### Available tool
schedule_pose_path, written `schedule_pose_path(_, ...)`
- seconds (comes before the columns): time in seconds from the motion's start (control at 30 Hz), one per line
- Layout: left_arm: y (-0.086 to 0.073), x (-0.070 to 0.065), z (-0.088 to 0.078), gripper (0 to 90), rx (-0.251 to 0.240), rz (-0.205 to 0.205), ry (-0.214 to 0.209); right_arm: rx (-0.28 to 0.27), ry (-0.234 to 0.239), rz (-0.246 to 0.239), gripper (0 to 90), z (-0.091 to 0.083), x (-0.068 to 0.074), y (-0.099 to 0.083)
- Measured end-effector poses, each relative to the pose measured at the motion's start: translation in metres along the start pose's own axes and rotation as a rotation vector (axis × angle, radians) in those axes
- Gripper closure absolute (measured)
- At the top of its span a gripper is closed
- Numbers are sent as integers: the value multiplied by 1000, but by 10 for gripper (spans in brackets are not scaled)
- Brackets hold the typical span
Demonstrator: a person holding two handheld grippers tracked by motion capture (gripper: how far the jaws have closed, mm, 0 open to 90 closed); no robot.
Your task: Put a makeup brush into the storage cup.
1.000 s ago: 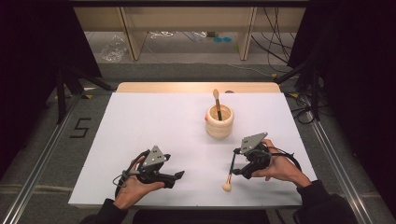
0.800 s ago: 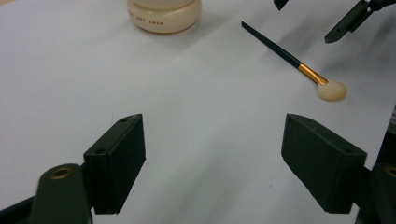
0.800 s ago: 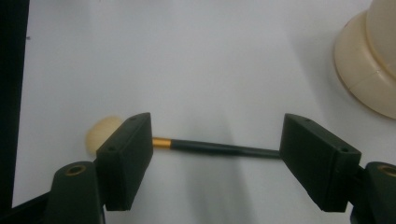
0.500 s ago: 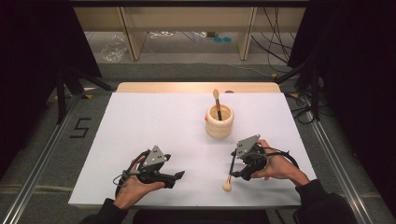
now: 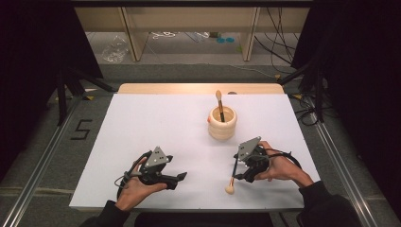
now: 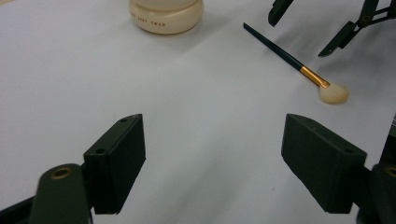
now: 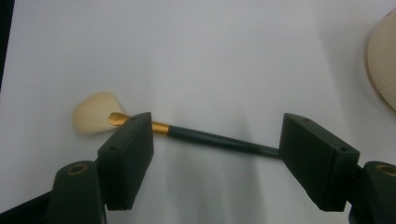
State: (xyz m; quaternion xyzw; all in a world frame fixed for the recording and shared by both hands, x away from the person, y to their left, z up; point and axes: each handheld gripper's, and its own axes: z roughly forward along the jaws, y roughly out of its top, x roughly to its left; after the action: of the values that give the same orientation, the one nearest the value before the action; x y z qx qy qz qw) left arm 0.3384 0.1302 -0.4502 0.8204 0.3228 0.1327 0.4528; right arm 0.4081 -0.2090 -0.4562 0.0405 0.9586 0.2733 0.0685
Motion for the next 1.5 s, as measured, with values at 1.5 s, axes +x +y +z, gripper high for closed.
schedule_pose_path(1.5, 2, 1, 0, 218, 4, 2, -2, 73, 79, -89, 287, 12, -6, 7)
